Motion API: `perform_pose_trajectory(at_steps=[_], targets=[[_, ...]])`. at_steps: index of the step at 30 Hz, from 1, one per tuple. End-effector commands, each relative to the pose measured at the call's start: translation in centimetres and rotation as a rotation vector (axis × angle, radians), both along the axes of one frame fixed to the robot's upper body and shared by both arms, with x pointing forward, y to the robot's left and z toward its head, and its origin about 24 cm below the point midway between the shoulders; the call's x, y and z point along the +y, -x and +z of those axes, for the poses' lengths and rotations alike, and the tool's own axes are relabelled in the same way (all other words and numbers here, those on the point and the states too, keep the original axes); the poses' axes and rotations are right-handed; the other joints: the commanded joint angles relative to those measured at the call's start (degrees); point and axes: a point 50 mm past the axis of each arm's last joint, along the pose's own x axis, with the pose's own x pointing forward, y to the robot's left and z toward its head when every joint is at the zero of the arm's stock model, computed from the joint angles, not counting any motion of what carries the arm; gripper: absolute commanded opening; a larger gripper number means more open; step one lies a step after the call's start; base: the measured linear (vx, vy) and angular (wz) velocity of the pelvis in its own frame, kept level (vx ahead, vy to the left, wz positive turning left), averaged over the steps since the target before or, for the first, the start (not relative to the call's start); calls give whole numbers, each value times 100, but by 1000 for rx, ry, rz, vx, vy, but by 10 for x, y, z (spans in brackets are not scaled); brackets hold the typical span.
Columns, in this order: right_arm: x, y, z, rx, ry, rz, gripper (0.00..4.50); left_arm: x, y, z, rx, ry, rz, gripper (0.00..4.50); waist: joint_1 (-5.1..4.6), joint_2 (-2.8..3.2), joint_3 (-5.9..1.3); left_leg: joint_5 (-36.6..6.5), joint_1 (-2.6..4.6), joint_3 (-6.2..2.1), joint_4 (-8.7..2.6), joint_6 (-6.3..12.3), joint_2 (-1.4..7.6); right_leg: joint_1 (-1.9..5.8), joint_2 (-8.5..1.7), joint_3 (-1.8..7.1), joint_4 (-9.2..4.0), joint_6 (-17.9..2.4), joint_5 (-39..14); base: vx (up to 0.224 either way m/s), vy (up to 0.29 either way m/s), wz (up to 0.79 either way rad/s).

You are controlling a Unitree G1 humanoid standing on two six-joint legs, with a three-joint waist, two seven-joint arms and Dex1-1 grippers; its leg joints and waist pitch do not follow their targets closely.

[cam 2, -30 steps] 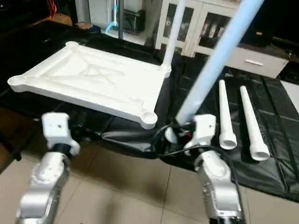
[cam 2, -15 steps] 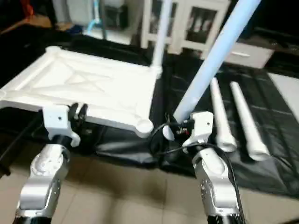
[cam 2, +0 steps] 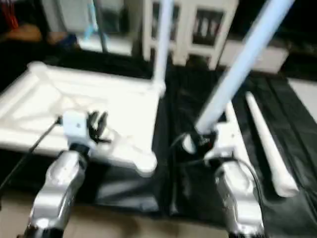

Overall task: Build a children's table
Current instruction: Insert table leg to table base

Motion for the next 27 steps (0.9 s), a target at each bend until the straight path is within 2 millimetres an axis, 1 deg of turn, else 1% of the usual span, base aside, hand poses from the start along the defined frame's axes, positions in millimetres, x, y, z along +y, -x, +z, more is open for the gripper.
perform_pose_trajectory(at_steps=[1, 2, 3, 4, 5, 6, 7, 8, 9, 10, 11, 12, 13, 14, 15, 16, 17, 18, 19, 20, 21, 22, 23, 24, 25, 26, 27], targets=[[3, 2, 3, -19, -6, 21, 188, 2, 0, -4, 20, 2, 4, 128, -316, 323, -170, -389, 426, -569, -875, 262, 449, -406, -117, -611, 371, -867, 360, -56, 33, -24], [3, 2, 4, -19, -2, 26, 188, 2, 1, -3, 19, 30, -14, 128, -333, 134, -333, -893, 872, -862, -770, 1553, 865, -831, -395, -658, 753, -107, -400, 151, 17, -2], [4, 2, 4, -18, -1, 30, 188, 2, 1, -3, 19, 38, -20, 128, -367, 114, -349, -286, 875, -843, -691, 1753, 833, -937, -448, -650, 777, 70, -139, 151, 17, -2], [4, 2, 4, -16, 3, 36, 188, 1, 2, -3, 17, 41, -44, 128, -335, 63, -339, 1688, 805, -711, -590, 2080, 735, -1021, -490, -645, 715, 408, 436, 111, 45, 5], [4, 3, 5, -13, 11, 50, 188, -1, 4, -1, 7, 53, -133, 128, -290, -33, -335, 2898, 730, -630, -549, 2151, 710, -1040, -527, -598, 631, 549, 807, 66, 21, -2], [4, 3, 5, -12, 14, 63, 188, -2, 6, 1, 3, 57, -195, 128, -177, -166, -324, 4727, 539, -427, -491, 1971, 676, -1027, -702, -392, 320, 552, 1795, 66, 21, -2], [4, 3, 5, -12, 14, 63, 188, -2, 6, 1, 3, 57, -195, 128, -160, -279, -333, 4763, 431, -300, -458, 1823, 602, -941, -858, -232, 18, 415, 2337, 51, -48, -3], [4, 4, 6, -11, 19, 93, 188, -4, 9, 2, 12, 47, -325, 163, -142, -577, -333, 1937, -29, 12, -165, 1107, 116, -595, -1524, 156, -314, 458, 3633, 31, -87, -1], [4, 4, 6, -12, 20, 100, 188, -4, 10, 1, 18, 40, -351, 163, -90, -552, -367, 1158, 7, 40, -221, 844, 184, -523, -1560, 110, -335, 412, 3647, 31, -87, -1], [5, 5, 7, -15, 22, 117, 188, -3, 11, -1, 43, 13, -405, 163, -92, -496, -327, 400, 74, 84, -429, 419, 273, -492, -1323, -61, -349, 109, 3134, -10, -68, 5], [5, 6, 9, -19, 22, 133, 188, -1, 12, -3, 74, -17, -456, 163, -103, -428, -302, 191, 126, 74, -553, 330, 354, -496, -1220, -155, -354, -111, 2754, 0, 0, 0], [5, 6, 10, -25, 16, 145, 188, 2, 12, -6, 104, -65, -498, 163, -179, -318, -258, -231, 242, 44, -735, 326, 564, -559, -1085, -268, -376, -623, 1835, 0, 0, 0], [4, 6, 12, -31, -1, 151, 188, 5, 12, -9, 130, -111, -541, 174, -240, -246, -231, -661, 333, 25, -837, 361, 707, -628, -1031, -324, -405, -1030, 1182, 0, 0, 0], [2, 5, 16, -38, -25, 171, 188, 10, 12, -11, 181, -175, -641, 186, -270, -225, -180, -1220, 383, 90, -892, 331, 736, -684, -1035, -352, -471, -1262, 627, 0, 0, 0], [1, 4, 18, -41, -26, 179, 188, 10, 11, -11, 188, -192, -670, 186, -311, -234, -161, -1477, 361, 131, -923, 249, 744, -660, -1060, -358, -494, -1332, 408, 0, 0, 0], [0, 4, 19, -45, -27, 189, 188, 11, 11, -10, 199, -194, -704, 201, -300, -228, -123, -1993, 368, 205, -940, -25, 750, -684, -1106, -338, -553, -1340, -174, -54, 8, 9], [0, 4, 20, -47, -27, 194, 188, 11, 10, -9, 204, -194, -719, 208, -303, -264, -88, -2245, 388, 236, -946, -140, 732, -715, -1120, -320, -602, -1298, -535, -60, 24, 14], [-2, 4, 22, -53, -19, 210, 188, 12, 9, -8, 218, -210, -777, 216, -276, -289, -69, -2564, 440, 295, -919, -301, 706, -757, -1179, -288, -676, -1222, -1188, -60, 24, 14], [-3, 4, 23, -55, -14, 217, 188, 13, 9, -8, 225, -221, -803, 216, -259, -292, -67, -2687, 476, 327, -903, -376, 701, -793, -1206, -268, -727, -1099, -1660, -61, 24, 14], [-4, 5, 24, -58, 1, 232, 188, 14, 9, -8, 247, -243, -863, 216, -276, -271, -82, -2522, 428, 346, -935, -414, 717, -771, -1201, -269, -712, -1044, -1586, 0, 0, 0], [-6, 6, 26, -63, 19, 259, 188, 18, 7, -9, 273, -309, -920, 216, -284, -262, -89, -2428, 404, 345, -956, -429, 729, -762, -1186, -275, -693, -1027, -1455, 0, 0, 0], [-7, 6, 27, -65, 23, 266, 188, 19, 6, -9, 281, -329, -934, 216, -293, -264, -84, -2375, 381, 343, -976, -412, 724, -756, -1163, -280, -692, -989, -1373, 0, 0, 0], [-8, 7, 29, -68, 24, 278, 188, 19, 4, -10, 302, -357, -969, 216, -310, -257, -104, -2253, 372, 354, -994, -423, 729, -738, -1151, -285, -645, -996, -1071, 0, 0, 0], [-8, 8, 31, -70, 23, 285, 188, 20, 4, -10, 315, -373, -992, 216, -326, -263, -107, -2114, 347, 354, -1001, -411, 735, -719, -1167, -285, -620, -1056, -798, 0, 0, 0], [-7, 9, 32, -71, 17, 298, 188, 19, 3, -9, 322, -391, -1015, 216, -341, -235, -116, -1991, 334, 362, -992, -393, 737, -701, -1190, -282, -601, -1132, -620, 0, 0, 0], [-7, 11, 34, -75, 16, 314, 188, 18, 2, -8, 333, -394, -1044, 216, -350, -256, -129, -1876, 327, 374, -984, -346, 747, -682, -1212, -279, -597, -1195, -487, 0, 0, 0], [-5, 13, 35, -74, 10, 328, 188, 17, 1, -9, 346, -417, -1073, 216, -341, -242, -132, -1804, 331, 383, -977, -320, 748, -681, -1223, -277, -597, -1224, -430, 0, 0, 0]])
